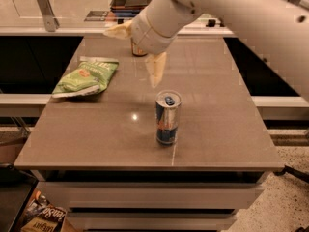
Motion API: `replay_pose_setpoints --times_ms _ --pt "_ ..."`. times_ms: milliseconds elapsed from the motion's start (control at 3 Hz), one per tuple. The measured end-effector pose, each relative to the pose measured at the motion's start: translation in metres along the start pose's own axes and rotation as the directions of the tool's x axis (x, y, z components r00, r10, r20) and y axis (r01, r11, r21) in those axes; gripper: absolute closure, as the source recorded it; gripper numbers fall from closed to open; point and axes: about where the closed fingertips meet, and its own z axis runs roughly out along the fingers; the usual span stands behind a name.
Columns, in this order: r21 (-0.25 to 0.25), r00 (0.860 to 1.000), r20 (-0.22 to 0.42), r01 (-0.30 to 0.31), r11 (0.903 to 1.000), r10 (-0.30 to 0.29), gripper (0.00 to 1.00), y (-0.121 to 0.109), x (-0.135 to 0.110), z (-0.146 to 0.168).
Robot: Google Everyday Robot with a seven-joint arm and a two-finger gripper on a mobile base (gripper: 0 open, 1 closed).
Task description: Pick green jalapeno chip bag
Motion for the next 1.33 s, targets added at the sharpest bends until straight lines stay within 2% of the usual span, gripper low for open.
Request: replay_pose_setpoints --times_ms 333,667,1000,1333 --pt "0.019 0.996 0.066 0.052 0.9985 -0.053 0.0 -0.018 -0.012 0.035" --pt "0.006 0.99 0.097 0.106 0.9943 -0.106 0.0 -0.033 -0.029 0.061" --pt "-0.034 0.982 0.084 0.171 0.9847 -0.168 0.0 -0.046 -0.047 0.076" --pt "-0.089 0.972 0.055 0.232 0.9685 -0.228 0.0 -0.06 -0.06 0.086"
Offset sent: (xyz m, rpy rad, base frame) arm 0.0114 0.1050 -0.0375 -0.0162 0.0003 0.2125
